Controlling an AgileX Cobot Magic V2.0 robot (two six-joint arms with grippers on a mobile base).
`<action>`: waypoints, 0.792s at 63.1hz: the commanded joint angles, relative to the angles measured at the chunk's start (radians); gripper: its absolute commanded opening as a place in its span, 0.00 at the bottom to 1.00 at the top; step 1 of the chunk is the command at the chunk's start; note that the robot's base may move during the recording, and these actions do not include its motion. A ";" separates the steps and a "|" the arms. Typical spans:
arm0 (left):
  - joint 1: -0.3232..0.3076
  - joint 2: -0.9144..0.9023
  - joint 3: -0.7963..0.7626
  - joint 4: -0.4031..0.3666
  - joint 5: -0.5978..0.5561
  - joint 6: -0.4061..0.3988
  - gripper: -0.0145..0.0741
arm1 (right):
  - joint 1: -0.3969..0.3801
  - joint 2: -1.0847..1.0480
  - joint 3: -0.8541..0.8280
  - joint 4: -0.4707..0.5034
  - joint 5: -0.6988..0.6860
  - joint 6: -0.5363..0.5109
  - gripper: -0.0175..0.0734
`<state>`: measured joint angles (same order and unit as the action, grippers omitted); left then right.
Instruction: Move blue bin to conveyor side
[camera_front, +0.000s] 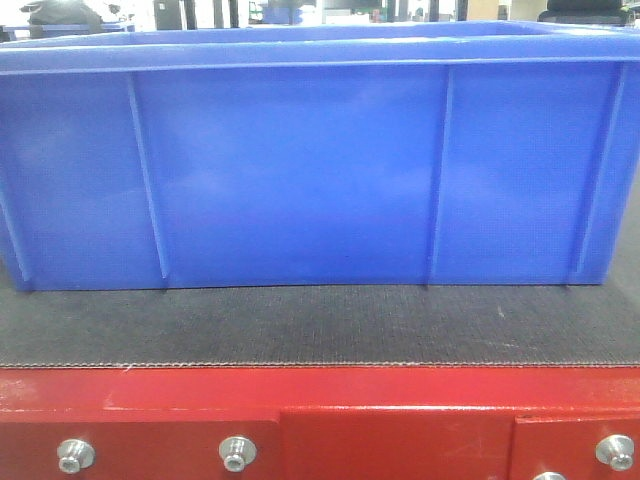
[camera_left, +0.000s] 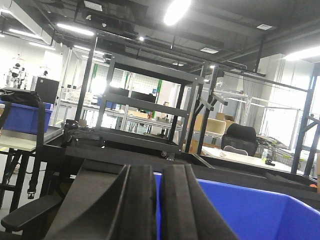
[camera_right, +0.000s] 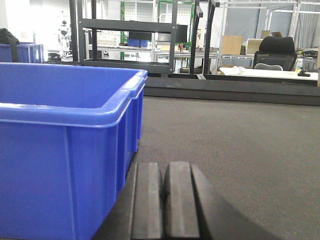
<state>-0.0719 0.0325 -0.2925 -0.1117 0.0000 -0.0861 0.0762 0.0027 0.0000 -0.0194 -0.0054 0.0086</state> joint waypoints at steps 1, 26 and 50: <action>-0.003 -0.004 0.001 -0.005 -0.017 -0.003 0.19 | -0.002 -0.003 0.000 -0.009 -0.025 -0.009 0.12; 0.046 -0.006 0.181 -0.013 -0.093 0.136 0.19 | -0.002 -0.003 0.000 -0.009 -0.025 -0.009 0.12; 0.130 -0.032 0.292 0.092 0.000 0.136 0.19 | -0.002 -0.003 0.000 -0.009 -0.025 -0.009 0.12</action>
<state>0.0617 0.0046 0.0000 -0.0543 -0.0123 0.0456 0.0762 0.0027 0.0004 -0.0194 -0.0072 0.0086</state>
